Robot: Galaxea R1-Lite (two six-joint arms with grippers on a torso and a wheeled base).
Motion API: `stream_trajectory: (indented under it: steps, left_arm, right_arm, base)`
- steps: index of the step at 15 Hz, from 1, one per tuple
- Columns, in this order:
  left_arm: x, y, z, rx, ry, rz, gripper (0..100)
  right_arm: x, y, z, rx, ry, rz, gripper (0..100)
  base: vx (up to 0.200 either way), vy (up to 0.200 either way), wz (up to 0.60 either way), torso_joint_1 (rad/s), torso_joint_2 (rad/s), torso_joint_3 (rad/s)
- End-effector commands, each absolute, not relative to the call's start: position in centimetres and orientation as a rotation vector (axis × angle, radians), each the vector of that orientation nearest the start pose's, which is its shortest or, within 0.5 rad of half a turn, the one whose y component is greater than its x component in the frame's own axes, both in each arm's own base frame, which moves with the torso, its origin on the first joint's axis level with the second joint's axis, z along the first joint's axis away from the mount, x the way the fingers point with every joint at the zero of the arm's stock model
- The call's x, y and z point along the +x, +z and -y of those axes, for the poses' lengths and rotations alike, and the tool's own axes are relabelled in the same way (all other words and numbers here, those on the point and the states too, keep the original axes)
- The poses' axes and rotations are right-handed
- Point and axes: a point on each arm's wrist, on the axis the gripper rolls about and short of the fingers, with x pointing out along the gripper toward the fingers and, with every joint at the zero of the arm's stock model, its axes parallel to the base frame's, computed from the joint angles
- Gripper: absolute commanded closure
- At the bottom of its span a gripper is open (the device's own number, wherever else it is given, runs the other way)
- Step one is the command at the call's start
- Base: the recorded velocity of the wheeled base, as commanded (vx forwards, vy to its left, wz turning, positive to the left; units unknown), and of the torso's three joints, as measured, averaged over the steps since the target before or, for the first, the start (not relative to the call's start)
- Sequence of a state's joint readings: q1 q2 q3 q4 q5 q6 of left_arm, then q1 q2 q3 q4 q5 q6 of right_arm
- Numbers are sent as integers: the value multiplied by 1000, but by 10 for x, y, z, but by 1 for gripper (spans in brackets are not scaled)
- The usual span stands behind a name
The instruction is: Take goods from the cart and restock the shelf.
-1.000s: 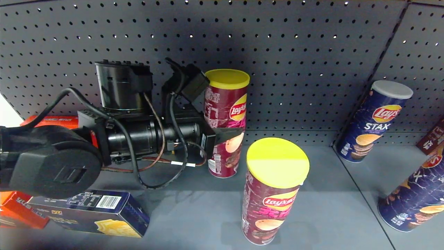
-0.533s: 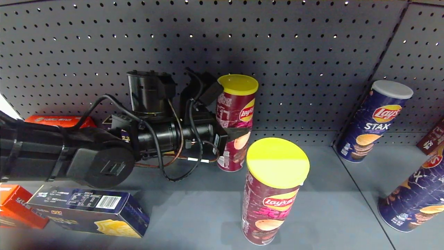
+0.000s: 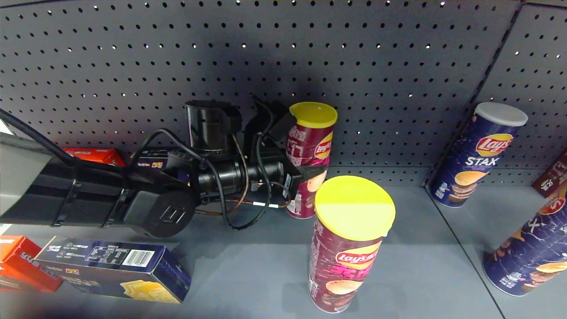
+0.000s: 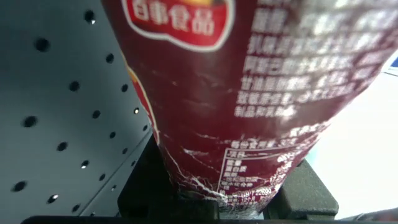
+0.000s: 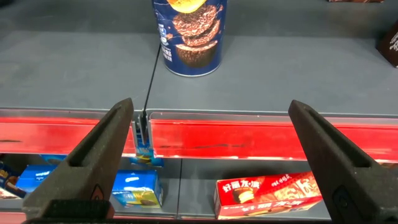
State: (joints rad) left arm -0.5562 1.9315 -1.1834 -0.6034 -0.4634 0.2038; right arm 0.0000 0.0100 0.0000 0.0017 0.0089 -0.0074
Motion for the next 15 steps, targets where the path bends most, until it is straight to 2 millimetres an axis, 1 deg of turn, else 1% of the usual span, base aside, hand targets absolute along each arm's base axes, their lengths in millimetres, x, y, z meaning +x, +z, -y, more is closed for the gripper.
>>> stream_trajectory:
  steps: [1,5,7,10,12,13,15]
  left_arm:
    - [323,198,214,193,-1032,-54,100]
    - [324,194,218,193,-1041,-45,100]
    - [323,189,223,193,-1050,-39,100]
    - [322,186,223,194,-1050,-47,100]
    - [319,180,221,202,-1052,-66,100]
    - [319,178,221,204,-1051,-65,0]
    - [317,178,219,203,-1045,-66,0]
  right_arm:
    - [-22,76,0,-8,9,-12,0]
    - [-22,76,0,-8,9,-12,0]
    - [-22,76,0,-8,9,-12,0]
    - [-22,76,0,-8,9,-11,0]
    - [-22,76,0,-8,9,-11,0]
    - [-22,76,0,-8,9,-12,0]
    - [-22,76,0,-8,9,-12,0]
  base:
    - [0,0,0,0,0,0]
    - [0,0,0,0,0,0]
    - [0,0,0,0,0,0]
    - [0,0,0,0,0,0]
    - [0,0,0,0,0,0]
    - [0,0,0,0,0,0]
    - [0,0,0,0,0,0]
